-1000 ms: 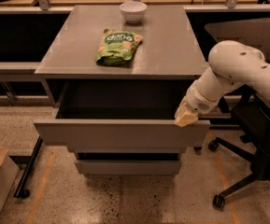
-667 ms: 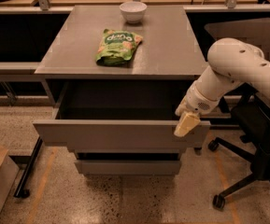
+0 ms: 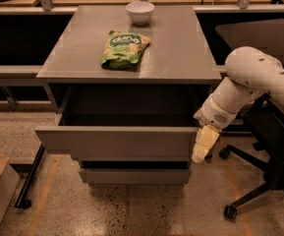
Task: Open top drawer
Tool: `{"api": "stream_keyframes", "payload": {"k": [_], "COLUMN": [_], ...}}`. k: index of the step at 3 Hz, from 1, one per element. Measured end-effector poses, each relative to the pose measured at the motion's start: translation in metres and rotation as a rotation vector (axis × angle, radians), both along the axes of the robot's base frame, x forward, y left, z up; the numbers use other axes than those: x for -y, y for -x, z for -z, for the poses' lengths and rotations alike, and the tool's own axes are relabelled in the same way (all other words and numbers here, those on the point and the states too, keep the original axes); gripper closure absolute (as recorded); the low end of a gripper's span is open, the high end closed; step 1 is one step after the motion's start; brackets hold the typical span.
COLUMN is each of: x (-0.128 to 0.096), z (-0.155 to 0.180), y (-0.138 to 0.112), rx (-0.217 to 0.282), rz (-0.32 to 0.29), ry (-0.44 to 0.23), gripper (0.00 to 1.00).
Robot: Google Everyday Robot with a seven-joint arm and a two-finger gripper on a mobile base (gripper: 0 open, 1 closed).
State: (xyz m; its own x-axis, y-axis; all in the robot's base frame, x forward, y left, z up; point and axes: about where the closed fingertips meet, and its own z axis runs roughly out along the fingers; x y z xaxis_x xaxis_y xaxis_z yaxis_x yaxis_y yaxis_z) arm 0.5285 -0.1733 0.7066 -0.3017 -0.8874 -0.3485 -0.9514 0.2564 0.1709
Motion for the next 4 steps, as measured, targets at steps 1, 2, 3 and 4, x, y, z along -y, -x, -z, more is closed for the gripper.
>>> {"api": "stream_keyframes", "payload": {"k": [1, 2, 3, 4], "x": [-0.007, -0.01, -0.01, -0.01], "z": [0.024, 0.036, 0.032, 0.032], "y": [-0.004, 0.013, 0.017, 0.017], "rx": [-0.042, -0.127, -0.141, -0.141], "rz": [-0.005, 0.012, 0.014, 0.014], "ry": [-0.043, -0.046, -0.042, -0.042], "gripper": [0.0, 0.0, 0.0, 0.0]}}
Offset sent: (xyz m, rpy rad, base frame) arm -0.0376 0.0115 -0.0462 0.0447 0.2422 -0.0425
